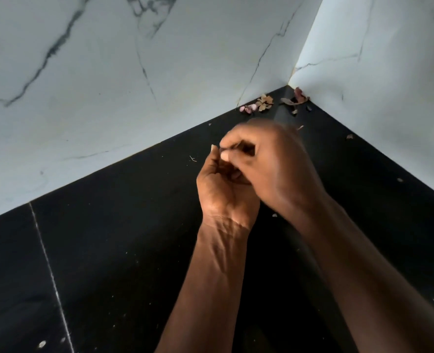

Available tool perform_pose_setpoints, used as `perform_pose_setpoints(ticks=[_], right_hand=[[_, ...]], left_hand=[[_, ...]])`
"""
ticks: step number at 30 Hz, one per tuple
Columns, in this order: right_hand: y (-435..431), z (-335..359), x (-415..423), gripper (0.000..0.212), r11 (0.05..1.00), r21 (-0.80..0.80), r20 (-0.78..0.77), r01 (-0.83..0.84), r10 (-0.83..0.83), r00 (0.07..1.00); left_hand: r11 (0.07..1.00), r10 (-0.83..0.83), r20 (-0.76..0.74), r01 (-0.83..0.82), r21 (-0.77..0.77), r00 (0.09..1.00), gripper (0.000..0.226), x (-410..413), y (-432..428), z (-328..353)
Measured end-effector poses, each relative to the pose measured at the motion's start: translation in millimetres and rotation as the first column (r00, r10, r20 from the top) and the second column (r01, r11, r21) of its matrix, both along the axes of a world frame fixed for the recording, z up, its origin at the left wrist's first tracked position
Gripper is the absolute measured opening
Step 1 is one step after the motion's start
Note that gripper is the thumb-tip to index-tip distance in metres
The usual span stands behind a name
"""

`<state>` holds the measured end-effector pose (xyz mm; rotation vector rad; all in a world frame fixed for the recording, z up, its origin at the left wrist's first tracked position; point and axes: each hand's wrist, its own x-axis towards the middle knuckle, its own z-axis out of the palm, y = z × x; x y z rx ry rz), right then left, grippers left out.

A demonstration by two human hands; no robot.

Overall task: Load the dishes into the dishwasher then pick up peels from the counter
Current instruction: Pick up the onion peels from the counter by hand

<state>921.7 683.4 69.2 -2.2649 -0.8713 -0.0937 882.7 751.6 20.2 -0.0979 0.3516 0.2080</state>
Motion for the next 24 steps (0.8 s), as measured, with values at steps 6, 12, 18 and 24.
perform_pose_setpoints(ticks=[6,12,18,24], right_hand=[[10.0,-20.9,103.1,0.019,0.953,0.093,-0.015,0.289,-0.289,0.957],[38.9,-53.4,136.6,0.015,0.916,-0.311,0.153,0.255,-0.216,0.964],[8.6,-42.3,116.3,0.013,0.975,-0.062,0.101,0.215,-0.208,0.973],[-27.7,-1.4,34.6,0.014,0.983,0.144,0.032,0.11,-0.116,0.993]], left_hand=[[0.998,0.049,0.008,-0.048,-0.044,0.999,0.037,7.3,4.0,-3.6],[0.997,0.062,0.028,-0.06,-0.048,0.998,0.039,7.0,3.7,-1.2],[0.997,0.073,-0.013,-0.073,0.015,0.997,0.039,6.4,2.9,-0.9],[0.996,0.049,-0.035,-0.046,0.073,0.998,0.038,7.3,0.5,-3.2]])
